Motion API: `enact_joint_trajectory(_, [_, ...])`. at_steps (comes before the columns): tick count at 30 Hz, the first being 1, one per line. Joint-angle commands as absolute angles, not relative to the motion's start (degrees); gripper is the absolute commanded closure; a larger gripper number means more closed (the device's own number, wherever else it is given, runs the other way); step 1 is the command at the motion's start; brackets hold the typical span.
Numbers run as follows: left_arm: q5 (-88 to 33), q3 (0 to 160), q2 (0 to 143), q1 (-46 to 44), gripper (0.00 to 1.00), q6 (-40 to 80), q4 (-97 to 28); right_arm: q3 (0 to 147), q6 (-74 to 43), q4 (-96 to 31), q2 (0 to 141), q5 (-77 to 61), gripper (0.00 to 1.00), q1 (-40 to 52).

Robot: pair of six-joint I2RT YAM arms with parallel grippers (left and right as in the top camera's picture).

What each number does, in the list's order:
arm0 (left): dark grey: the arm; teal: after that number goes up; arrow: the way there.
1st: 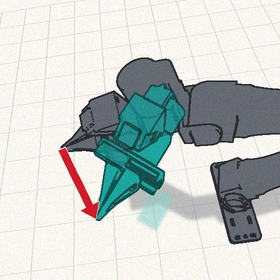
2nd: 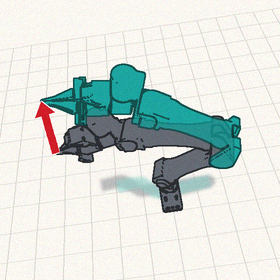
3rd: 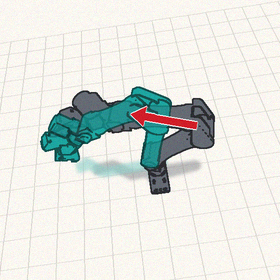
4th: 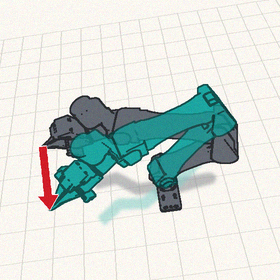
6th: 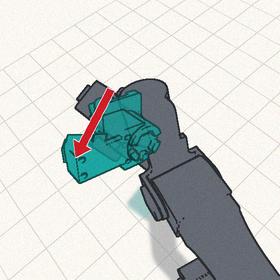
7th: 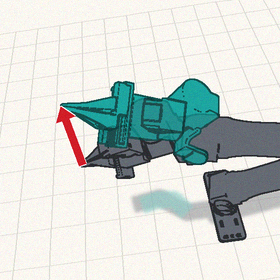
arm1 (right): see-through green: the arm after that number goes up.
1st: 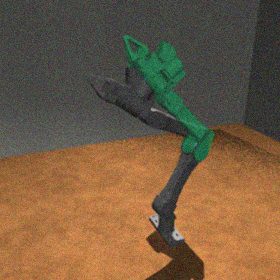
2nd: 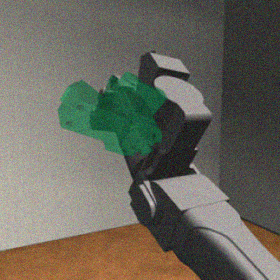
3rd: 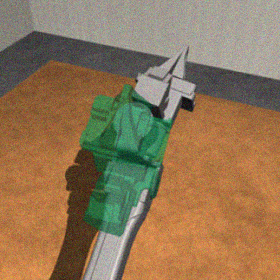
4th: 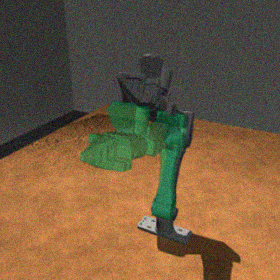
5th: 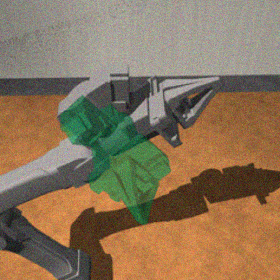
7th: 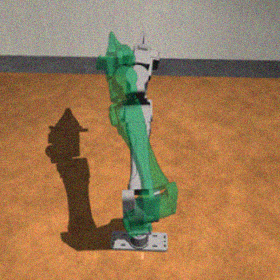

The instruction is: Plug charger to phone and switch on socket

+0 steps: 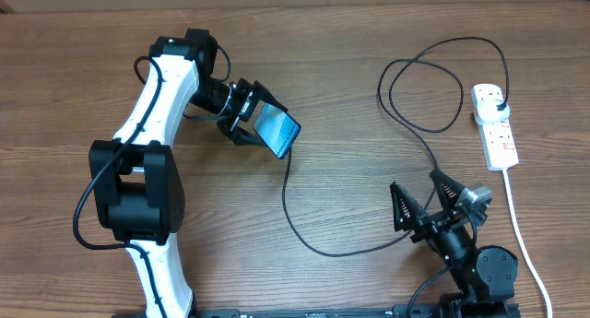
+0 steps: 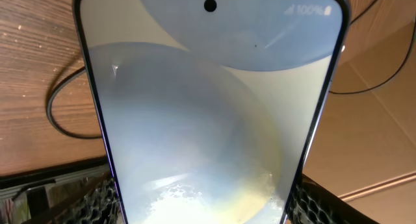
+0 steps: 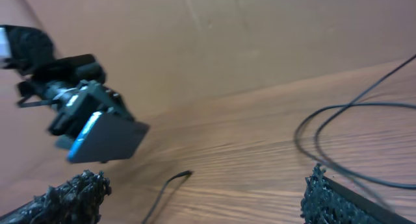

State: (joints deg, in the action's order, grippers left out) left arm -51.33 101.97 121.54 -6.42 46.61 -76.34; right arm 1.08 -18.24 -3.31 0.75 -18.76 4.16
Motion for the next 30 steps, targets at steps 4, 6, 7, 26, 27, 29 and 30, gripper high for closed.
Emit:
enact_joint_trajectory(4, [-49.8,103.72,121.23,-8.34,0.44,49.04,-75.92,7.7,-21.06,-3.31,3.97,-28.4,0.0,4.49])
enact_joint_trajectory(6, [-49.01,103.72,121.23,-8.84,0.43,50.33,-75.64,10.04,-21.06,-3.31,6.94,-30.13,0.0,4.49])
enact_joint_trajectory(7, [-48.71,103.72,121.23,-9.06,0.43,50.92,-75.53,11.31,-21.04,-3.29,8.69,-30.76,0.0,4.49])
enact_joint_trajectory(26, [-42.83,103.72,121.23,-12.38,0.43,60.07,-72.95,38.06,-21.23,-4.82,60.75,-62.11,0.0,4.49])
enact_joint_trajectory(27, [-42.83,103.72,121.23,-12.45,0.43,60.1,-72.86,38.06,-24.82,-2.61,63.57,-62.17,0.0,4.49])
enact_joint_trajectory(29, [-42.78,103.72,121.23,-12.47,0.43,60.1,-72.75,38.06,-35.81,0.47,68.29,-62.02,0.0,4.49])
enact_joint_trajectory(30, [-42.72,103.72,121.23,-12.47,0.43,60.34,-72.77,38.06,-40.16,2.2,70.7,-62.13,0.0,4.49])
